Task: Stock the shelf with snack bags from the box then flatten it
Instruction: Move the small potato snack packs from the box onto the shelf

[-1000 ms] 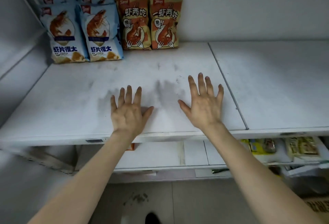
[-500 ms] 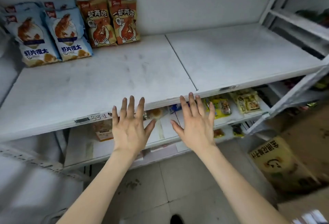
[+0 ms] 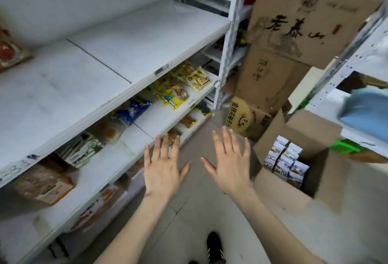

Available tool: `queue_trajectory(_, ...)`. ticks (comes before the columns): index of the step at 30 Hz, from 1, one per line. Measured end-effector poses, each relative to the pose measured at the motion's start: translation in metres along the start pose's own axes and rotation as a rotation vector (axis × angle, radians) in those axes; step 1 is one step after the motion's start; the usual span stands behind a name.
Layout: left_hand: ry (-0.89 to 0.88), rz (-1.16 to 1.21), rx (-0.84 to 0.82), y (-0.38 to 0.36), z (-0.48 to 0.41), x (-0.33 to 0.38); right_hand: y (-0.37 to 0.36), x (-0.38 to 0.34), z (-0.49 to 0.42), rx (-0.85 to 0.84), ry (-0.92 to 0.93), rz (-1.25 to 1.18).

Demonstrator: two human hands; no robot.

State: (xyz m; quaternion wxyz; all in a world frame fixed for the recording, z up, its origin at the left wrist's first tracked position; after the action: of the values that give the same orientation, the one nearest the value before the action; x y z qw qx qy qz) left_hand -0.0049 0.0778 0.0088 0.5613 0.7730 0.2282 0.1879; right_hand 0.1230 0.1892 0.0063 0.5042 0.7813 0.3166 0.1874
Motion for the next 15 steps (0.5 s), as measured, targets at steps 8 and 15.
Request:
queue_trajectory(8,-0.282,0.117,-0.074,-0.038,-0.008,0.127,-0.001,0.131,0.064,-0.052,-0.342,0.119)
queue_trajectory(15,-0.450,0.169,-0.164,-0.078,-0.016,0.243,-0.006,0.235,0.108,-0.111,-0.572,0.199)
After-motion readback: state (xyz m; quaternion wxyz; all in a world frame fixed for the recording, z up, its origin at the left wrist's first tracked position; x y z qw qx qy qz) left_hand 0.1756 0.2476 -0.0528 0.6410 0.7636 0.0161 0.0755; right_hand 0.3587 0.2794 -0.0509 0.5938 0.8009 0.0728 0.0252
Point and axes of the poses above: each hand's wrist, its own z-axis away from the middle knuckle, its own y-axis out of the back of the hand, x = y × z, the point moved 8 cm from there along -z, towards the middle knuckle, and after that the axes turned 14 degrees about x, right-handed, at the moved point
